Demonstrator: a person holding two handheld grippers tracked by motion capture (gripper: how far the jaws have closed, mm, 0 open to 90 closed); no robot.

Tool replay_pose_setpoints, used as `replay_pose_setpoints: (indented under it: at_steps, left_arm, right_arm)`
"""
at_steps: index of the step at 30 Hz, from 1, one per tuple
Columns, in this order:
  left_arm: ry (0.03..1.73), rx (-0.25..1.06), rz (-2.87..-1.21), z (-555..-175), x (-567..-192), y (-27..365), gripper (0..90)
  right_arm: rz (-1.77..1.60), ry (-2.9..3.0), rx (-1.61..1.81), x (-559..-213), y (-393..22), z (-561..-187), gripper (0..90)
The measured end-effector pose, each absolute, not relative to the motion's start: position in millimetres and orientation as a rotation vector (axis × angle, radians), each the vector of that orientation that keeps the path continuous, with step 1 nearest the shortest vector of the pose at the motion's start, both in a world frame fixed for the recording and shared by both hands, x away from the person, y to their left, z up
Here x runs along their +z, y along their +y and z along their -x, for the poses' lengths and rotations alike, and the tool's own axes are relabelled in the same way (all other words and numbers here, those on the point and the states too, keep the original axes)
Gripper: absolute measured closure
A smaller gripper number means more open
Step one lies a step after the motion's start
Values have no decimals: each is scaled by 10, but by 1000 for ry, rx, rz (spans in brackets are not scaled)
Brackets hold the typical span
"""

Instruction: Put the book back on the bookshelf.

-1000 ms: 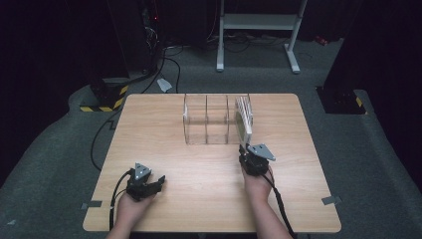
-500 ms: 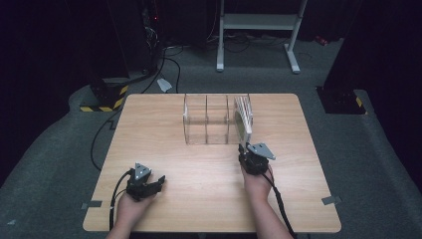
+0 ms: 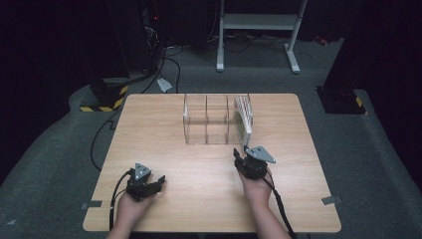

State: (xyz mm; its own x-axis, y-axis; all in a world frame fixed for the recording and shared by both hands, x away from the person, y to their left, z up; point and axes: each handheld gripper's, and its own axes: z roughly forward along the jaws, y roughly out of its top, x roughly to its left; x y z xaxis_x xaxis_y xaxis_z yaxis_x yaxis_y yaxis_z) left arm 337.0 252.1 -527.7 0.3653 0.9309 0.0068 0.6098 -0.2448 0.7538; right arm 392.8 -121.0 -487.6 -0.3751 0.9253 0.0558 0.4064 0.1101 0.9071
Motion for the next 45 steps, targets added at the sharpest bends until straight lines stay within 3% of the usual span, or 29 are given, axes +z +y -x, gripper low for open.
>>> replay_pose_setpoints:
  at_steps: [5,15,22,33,39,45]
  left_arm:
    - [1331,616,-1958,-3371,-5279,2520,364]
    - [1351,620,-1950,-3377,-5281,2517,331]
    - [1360,622,-1944,-3378,-5282,2516,320]
    - [1372,623,-1945,-3387,-5283,2517,275]
    - [1370,614,-1947,-3396,-5288,2507,235]
    - [1375,614,-1952,-3398,-5287,2507,212]
  right_arm:
    - [-1298,1899,1239,-4870,-1311,-3805,460]
    - [-1276,1924,1253,-4844,-1617,-3577,378]
    - [-1370,1953,1146,-4956,-2021,-3534,285]
    - [-1536,1959,883,-5182,-2653,-3459,233]
    - [-1526,2018,827,-5238,-2704,-3464,134]
    - [-1526,2022,820,-5242,-2614,-3490,125]
